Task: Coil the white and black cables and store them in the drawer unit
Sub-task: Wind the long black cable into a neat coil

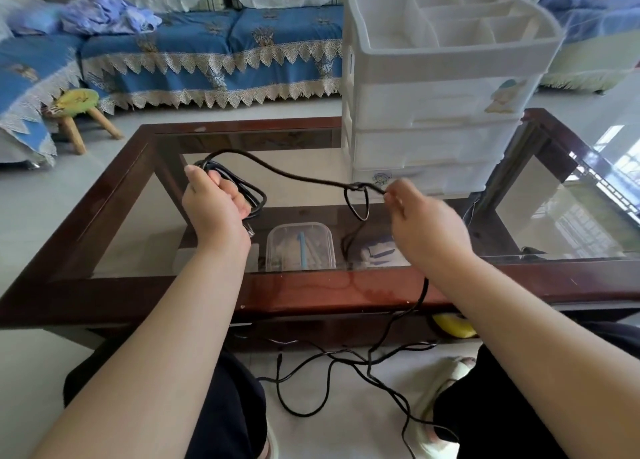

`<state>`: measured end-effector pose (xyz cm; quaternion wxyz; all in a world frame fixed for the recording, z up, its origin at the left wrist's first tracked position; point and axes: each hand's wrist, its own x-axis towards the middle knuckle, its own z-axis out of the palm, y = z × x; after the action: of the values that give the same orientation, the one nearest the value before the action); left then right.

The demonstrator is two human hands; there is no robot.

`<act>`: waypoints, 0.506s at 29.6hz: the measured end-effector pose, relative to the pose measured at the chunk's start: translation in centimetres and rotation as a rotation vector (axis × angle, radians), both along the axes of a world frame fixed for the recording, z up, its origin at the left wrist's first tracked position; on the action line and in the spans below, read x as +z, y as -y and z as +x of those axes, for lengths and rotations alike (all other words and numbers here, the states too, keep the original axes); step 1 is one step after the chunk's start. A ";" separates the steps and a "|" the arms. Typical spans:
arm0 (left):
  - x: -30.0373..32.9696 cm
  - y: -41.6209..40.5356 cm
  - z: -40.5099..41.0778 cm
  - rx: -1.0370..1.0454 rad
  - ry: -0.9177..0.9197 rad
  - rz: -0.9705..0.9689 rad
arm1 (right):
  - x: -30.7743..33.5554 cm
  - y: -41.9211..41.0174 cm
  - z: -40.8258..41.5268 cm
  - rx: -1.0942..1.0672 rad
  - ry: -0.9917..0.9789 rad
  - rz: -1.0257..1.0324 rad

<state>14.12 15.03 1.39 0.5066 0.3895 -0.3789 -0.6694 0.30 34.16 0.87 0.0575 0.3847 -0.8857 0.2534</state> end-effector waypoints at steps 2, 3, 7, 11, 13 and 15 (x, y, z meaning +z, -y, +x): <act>0.0 -0.3 -0.1 0.000 0.002 -0.053 | 0.7 -0.1 -1.7 -0.081 -0.019 -0.011; 0.2 -0.4 -0.1 -0.001 0.009 -0.102 | 1.1 -0.2 -2.4 -0.119 -0.016 -0.032; 0.7 -1.1 0.5 -0.065 0.149 -0.630 | 1.0 -0.3 -3.8 -0.154 -0.108 -0.113; 1.0 -1.7 1.2 -0.257 0.171 -0.805 | -0.2 0.4 -3.8 0.113 -0.197 -0.019; 1.2 -1.6 1.5 -0.293 0.127 -0.738 | -0.4 0.5 -3.4 0.301 -0.135 0.029; 1.5 -1.2 1.7 -0.348 0.051 -0.594 | 0.4 0.3 -3.0 0.407 0.106 0.035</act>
<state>15.81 16.24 2.85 0.4667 0.1712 -0.6305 -0.5962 -2.69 33.88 1.22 -0.0484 0.5429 -0.7956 0.2645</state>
